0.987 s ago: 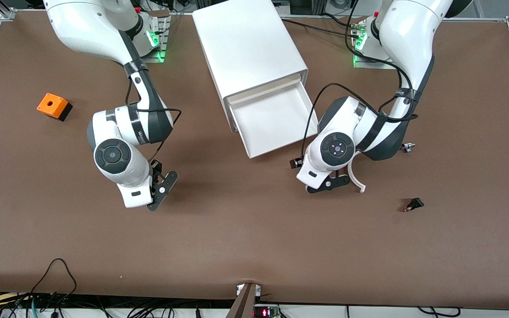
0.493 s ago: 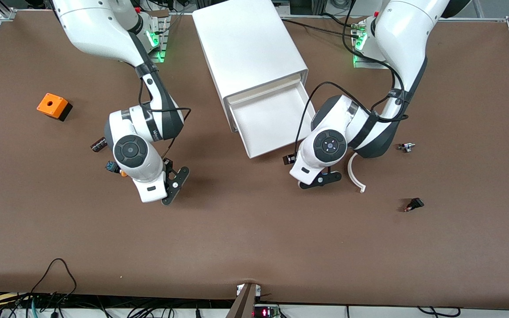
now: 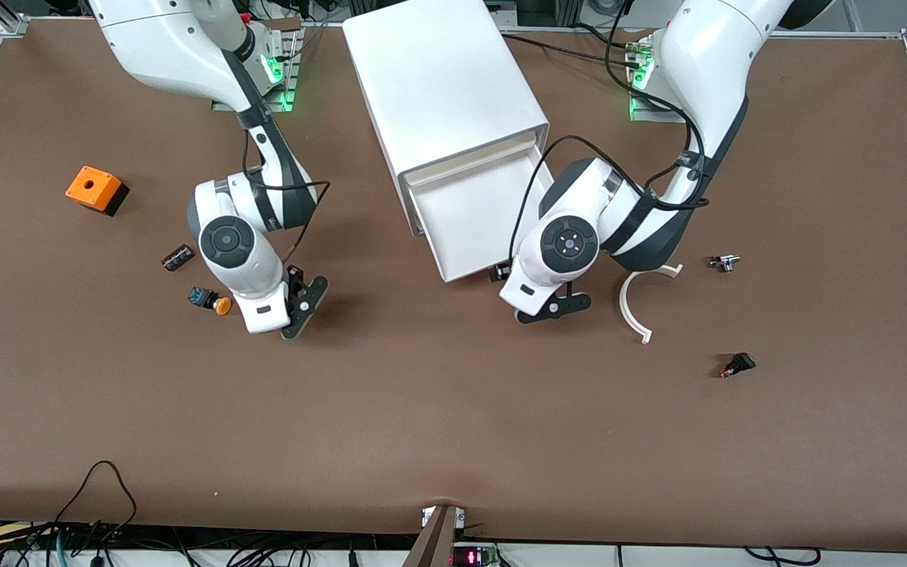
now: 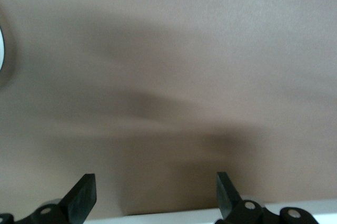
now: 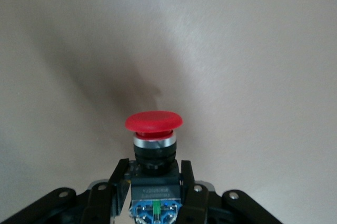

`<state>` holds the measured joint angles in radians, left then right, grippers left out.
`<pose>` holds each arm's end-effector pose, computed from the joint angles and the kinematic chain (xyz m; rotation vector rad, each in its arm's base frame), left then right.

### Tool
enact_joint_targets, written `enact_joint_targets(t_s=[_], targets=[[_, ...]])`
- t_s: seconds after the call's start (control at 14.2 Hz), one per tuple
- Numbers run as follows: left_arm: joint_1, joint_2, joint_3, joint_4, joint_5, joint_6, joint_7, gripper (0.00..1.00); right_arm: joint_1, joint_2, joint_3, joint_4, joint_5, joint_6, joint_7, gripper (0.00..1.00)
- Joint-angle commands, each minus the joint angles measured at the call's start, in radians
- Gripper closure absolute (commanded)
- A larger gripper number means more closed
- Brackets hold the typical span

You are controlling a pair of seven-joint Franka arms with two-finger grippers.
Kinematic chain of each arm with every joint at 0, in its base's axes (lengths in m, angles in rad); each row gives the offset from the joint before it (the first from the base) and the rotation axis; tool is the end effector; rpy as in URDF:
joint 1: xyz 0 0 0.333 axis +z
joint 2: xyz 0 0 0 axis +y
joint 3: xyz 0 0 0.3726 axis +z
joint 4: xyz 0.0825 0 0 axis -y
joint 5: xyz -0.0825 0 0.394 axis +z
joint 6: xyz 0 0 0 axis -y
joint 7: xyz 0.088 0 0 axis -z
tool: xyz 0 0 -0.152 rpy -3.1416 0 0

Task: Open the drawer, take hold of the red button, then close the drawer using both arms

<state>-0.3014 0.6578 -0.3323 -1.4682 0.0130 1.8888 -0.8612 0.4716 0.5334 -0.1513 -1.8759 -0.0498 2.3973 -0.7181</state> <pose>0.6054 -0.3945 0.2915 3.0779 0.4127 -0.4394 0.6367 0.2152 0.2249 2.5904 1.5805 -0.0439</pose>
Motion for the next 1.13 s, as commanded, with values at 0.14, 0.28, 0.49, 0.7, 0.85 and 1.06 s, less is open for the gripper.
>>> enact_joint_targets(t_s=[0.14, 0.28, 0.49, 0.7, 0.85, 1.06], targets=[[0.024, -0.075, -0.025, -0.107, -0.028, 0.0, -0.012, 0.0, -0.011, -0.024, 0.006, -0.121, -0.001, 0.089, -0.012, 0.86], [0.037, -0.075, -0.025, -0.113, -0.117, -0.007, -0.012, 0.0, -0.011, -0.013, 0.007, -0.126, -0.001, 0.092, -0.012, 0.84], [0.059, -0.075, -0.025, -0.115, -0.198, -0.02, -0.012, 0.0, -0.011, 0.014, 0.007, -0.115, -0.004, 0.097, -0.014, 0.63], [0.05, -0.075, -0.037, -0.133, -0.218, -0.03, -0.013, 0.0, -0.011, 0.016, 0.007, -0.114, -0.004, 0.097, -0.017, 0.41], [0.058, -0.075, -0.043, -0.136, -0.261, -0.03, -0.013, 0.0, -0.013, 0.019, 0.007, -0.109, -0.004, 0.098, -0.017, 0.06], [0.058, -0.075, -0.047, -0.152, -0.304, -0.031, -0.015, 0.0, -0.013, 0.001, 0.006, -0.06, 0.001, 0.085, -0.007, 0.0]])
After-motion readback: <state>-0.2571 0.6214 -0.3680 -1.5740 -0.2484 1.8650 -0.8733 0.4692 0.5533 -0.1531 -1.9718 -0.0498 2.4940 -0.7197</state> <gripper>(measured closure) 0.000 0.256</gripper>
